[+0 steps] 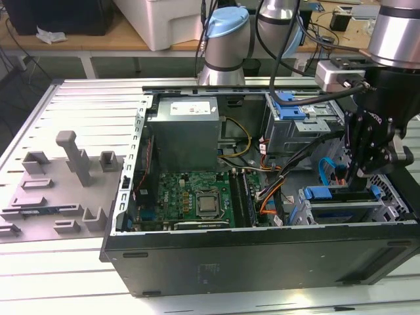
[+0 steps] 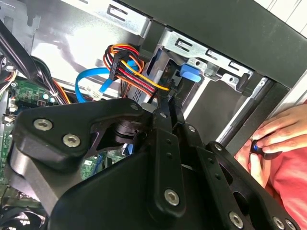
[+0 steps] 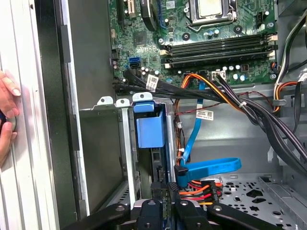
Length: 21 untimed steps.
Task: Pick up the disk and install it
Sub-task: 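Insert the first disk wire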
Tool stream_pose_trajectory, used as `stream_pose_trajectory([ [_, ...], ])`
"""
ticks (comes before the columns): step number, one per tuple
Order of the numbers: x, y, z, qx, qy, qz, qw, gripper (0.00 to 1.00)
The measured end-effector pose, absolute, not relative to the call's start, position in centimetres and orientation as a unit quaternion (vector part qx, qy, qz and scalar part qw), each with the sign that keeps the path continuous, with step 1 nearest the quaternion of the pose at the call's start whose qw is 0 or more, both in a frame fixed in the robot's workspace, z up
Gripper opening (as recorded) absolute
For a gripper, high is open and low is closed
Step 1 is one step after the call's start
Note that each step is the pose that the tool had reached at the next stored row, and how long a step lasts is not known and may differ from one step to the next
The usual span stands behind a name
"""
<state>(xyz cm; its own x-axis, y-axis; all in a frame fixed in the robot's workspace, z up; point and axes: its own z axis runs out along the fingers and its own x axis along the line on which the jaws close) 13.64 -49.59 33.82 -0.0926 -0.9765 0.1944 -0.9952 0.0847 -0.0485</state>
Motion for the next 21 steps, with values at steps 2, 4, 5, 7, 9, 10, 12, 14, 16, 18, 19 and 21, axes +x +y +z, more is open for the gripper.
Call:
stream_pose_trajectory([
  [2, 13.64, -49.62, 33.75, 0.671, -0.734, 0.083, 0.055, 0.17],
  [4, 13.64, -49.65, 33.69, 0.671, -0.734, 0.083, 0.055, 0.17],
  [5, 13.64, -49.66, 33.67, 0.671, -0.734, 0.083, 0.055, 0.17],
  [7, 13.64, -49.72, 33.65, 0.671, -0.734, 0.083, 0.055, 0.17],
  [9, 13.64, -49.83, 33.63, 0.671, -0.734, 0.083, 0.055, 0.17],
  [10, 13.64, -49.89, 33.64, 0.671, -0.734, 0.083, 0.055, 0.17],
  [12, 13.64, -49.92, 33.63, 0.671, -0.734, 0.083, 0.055, 0.17],
  [14, 13.64, -49.93, 33.63, 0.671, -0.734, 0.083, 0.055, 0.17],
  [16, 13.64, -49.94, 33.61, 0.671, -0.734, 0.083, 0.055, 0.17],
  [18, 13.64, -49.94, 33.58, 0.671, -0.735, 0.082, 0.054, 0.17],
  [19, 13.64, -49.94, 33.58, 0.671, -0.735, 0.082, 0.054, 0.17],
  [21, 13.64, -49.94, 33.57, 0.671, -0.735, 0.082, 0.054, 0.17],
])
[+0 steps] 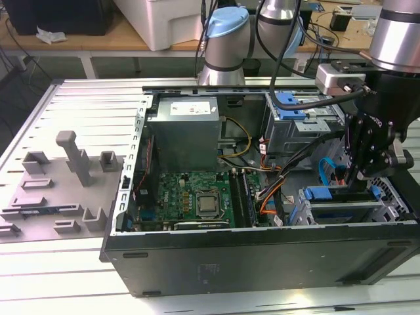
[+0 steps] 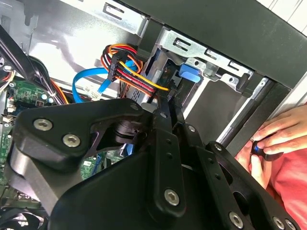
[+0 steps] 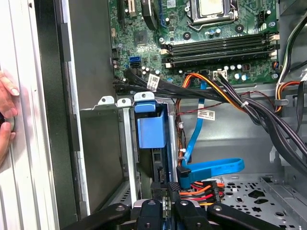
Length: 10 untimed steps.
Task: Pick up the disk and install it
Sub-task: 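Insert the first disk wire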
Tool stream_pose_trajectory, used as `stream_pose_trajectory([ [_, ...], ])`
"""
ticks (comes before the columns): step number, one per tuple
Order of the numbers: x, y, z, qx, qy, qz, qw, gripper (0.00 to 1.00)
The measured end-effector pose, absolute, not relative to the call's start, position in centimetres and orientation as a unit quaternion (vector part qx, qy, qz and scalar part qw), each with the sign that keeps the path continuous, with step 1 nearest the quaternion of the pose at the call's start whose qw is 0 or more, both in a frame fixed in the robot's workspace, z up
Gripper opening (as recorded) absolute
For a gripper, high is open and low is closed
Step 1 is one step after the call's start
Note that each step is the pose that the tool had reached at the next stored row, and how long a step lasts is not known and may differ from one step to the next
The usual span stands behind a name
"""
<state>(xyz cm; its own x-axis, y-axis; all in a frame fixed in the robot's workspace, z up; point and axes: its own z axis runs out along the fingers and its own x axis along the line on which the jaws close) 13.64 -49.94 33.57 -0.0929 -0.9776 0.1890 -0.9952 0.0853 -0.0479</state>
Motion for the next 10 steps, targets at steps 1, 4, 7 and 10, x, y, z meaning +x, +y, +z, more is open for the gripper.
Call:
stream_pose_trajectory([
  [1, 13.64, -49.94, 33.56, 0.671, -0.735, 0.082, 0.054, 0.17],
  [4, 13.64, -49.94, 33.56, 0.671, -0.735, 0.082, 0.054, 0.17],
  [7, 13.64, -49.94, 33.56, 0.671, -0.735, 0.082, 0.054, 0.17],
  [10, 13.64, -49.94, 33.73, 0.671, -0.735, 0.082, 0.054, 0.17],
])
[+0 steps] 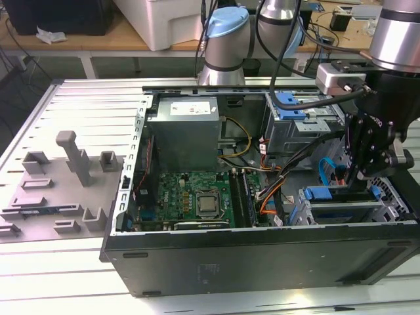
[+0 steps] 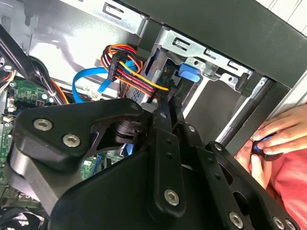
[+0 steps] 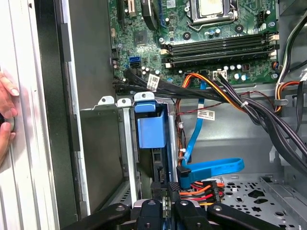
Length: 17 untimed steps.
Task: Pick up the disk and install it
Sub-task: 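Insert the first disk wire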
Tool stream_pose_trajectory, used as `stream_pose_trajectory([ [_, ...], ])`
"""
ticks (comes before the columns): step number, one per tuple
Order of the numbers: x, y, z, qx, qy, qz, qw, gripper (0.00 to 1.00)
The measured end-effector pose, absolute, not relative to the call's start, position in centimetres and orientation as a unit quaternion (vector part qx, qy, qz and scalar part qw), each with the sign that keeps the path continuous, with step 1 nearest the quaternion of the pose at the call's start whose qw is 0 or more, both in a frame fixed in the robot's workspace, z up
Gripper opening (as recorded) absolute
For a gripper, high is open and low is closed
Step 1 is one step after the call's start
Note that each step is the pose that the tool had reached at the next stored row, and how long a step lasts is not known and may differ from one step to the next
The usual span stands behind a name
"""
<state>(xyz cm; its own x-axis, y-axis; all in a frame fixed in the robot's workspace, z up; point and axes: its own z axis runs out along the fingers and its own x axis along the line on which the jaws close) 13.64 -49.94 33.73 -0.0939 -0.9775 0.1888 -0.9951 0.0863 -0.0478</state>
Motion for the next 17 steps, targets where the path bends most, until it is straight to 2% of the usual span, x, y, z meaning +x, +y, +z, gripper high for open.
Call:
stream_pose_trajectory([
  [17, 13.6, -49.64, 34.16, 0.667, -0.739, 0.081, 0.054, 0.17],
])
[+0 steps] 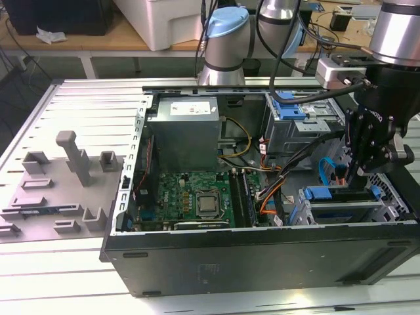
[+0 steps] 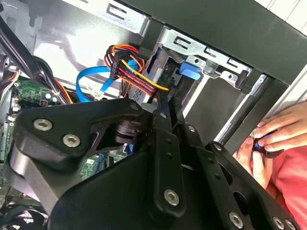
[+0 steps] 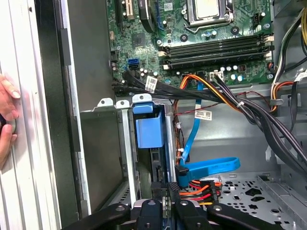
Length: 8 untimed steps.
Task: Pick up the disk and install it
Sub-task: 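Insert the first disk wire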
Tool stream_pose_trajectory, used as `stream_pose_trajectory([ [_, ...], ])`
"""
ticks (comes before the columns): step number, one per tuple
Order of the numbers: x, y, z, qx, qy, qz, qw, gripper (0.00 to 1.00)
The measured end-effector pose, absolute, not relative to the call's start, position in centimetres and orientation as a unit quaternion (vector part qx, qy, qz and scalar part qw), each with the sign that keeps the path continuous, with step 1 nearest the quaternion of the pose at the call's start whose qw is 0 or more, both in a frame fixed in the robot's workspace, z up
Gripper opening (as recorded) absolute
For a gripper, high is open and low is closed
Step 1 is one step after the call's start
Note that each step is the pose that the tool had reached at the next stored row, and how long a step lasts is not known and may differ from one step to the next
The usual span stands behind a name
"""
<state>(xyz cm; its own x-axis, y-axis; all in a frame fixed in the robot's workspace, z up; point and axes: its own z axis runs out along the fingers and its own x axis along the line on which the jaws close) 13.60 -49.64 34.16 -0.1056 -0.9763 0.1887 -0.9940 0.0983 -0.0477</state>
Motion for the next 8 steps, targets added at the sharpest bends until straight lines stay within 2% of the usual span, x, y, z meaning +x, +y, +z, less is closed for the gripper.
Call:
stream_pose_trajectory([
  [8, 13.76, -49.63, 34.16, 0.655, -0.749, 0.079, 0.057, 0.17],
])
